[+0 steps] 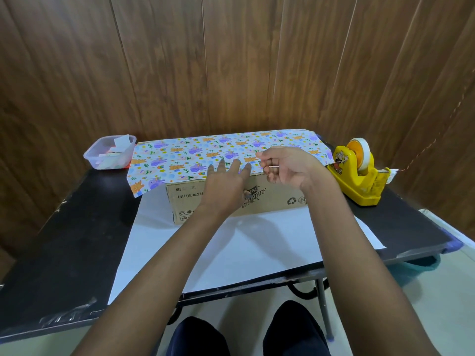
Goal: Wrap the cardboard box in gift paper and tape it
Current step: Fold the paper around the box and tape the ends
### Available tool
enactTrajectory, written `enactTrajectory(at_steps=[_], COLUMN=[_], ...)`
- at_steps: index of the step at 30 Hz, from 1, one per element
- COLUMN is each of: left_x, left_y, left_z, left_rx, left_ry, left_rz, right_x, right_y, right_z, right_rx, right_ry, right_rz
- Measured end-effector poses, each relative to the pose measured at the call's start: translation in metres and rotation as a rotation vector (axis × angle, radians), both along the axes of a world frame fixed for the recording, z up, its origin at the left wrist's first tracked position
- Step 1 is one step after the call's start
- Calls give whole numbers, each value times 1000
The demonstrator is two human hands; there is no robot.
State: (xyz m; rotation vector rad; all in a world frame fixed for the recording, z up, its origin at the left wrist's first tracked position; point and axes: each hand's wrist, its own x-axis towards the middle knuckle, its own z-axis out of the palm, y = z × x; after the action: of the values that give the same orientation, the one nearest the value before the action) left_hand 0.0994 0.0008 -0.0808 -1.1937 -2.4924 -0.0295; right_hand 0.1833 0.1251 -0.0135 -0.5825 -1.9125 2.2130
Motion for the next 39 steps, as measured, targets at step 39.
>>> enactTrajectory(at_steps=[39], left_x=[1], left_y=[0], left_z=[0], left_rx=[0], left_ry=[-4], left_rz=[7], right_x=[47], right_y=[5], right_z=[32], right_rx=[919], right_ry=[2], right_rz=[162])
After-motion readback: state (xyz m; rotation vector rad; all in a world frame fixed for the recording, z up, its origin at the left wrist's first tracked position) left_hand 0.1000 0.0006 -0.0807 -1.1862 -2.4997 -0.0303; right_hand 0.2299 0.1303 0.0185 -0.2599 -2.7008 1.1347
